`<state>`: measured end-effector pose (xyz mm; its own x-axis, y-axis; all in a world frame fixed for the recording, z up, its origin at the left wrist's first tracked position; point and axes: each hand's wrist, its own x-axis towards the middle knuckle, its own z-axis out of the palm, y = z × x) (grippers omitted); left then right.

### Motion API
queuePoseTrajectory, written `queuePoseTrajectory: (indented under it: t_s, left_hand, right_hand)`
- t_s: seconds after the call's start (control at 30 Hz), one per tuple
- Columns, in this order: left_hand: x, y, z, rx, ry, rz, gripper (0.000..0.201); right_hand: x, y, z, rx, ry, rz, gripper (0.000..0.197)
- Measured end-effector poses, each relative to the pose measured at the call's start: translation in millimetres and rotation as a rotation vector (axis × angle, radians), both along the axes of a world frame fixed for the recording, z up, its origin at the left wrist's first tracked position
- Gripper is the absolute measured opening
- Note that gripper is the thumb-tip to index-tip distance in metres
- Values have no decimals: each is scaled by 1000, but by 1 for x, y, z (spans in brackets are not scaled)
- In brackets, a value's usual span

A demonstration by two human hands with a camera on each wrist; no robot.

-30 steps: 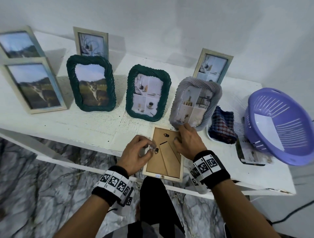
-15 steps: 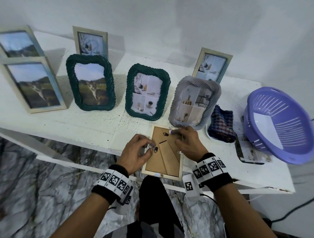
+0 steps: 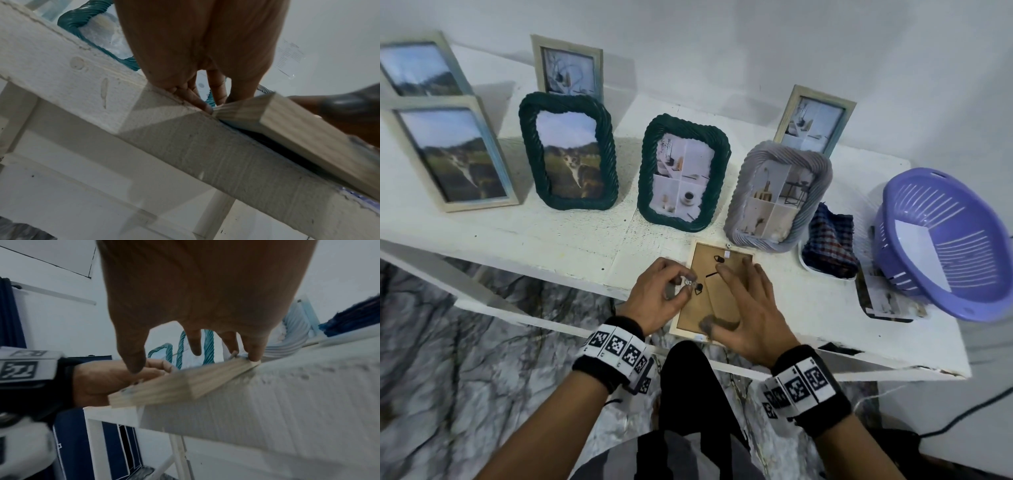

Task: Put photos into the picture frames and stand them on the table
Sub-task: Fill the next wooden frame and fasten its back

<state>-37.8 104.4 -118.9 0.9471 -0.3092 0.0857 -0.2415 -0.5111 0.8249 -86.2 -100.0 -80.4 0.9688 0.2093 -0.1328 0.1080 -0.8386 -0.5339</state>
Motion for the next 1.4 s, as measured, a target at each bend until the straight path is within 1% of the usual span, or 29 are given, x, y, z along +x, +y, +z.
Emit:
queuePoseTrajectory:
  t_s: [0.07, 0.13, 0.37, 0.53, 0.67, 0.9, 0.97, 1.03, 1.1, 1.2, 1.33, 1.4]
  left_hand:
    - [0, -1, 1, 4, 4, 12, 14]
    - [0, -2, 2, -3, 4, 26, 14]
    - [0, -3, 5, 16, 18, 36, 16]
    - [0, -3, 6, 13, 29, 32, 17]
    - [-1, -3, 8, 26, 33, 24, 18]
    - [-2, -2, 6, 54, 32, 22, 18]
    - [-5, -3, 6, 59, 14, 24, 23]
    - [-9, -4, 7, 49, 21, 30, 31]
    - [-14, -5, 10, 0, 72, 38, 35]
    - [-25, -7, 15, -104, 184, 38, 33]
    - [-33, -14, 35, -331, 270, 101, 30]
    - [-33, -19, 56, -500, 296, 146, 29]
  right_hand:
    - [-11, 3, -11, -29, 23, 14, 101]
    - [-16, 6, -18, -48, -34, 13, 102]
    - [-18, 9, -28, 15, -108, -7, 92]
    - [-19, 10, -28, 30, -104, -3, 85]
    - [-18, 13, -31, 78, -126, -58, 77]
    - [-17, 17, -32, 147, -129, -120, 71]
    - [-18, 15, -31, 143, -106, -123, 71]
    - [-17, 11, -28, 147, -81, -125, 71]
    - [-16, 8, -24, 195, -69, -156, 67]
    - [-12, 5, -16, 284, -74, -223, 58]
    - [-9, 6, -5, 379, -75, -257, 64]
    - [-7, 3, 6, 428, -15, -276, 66]
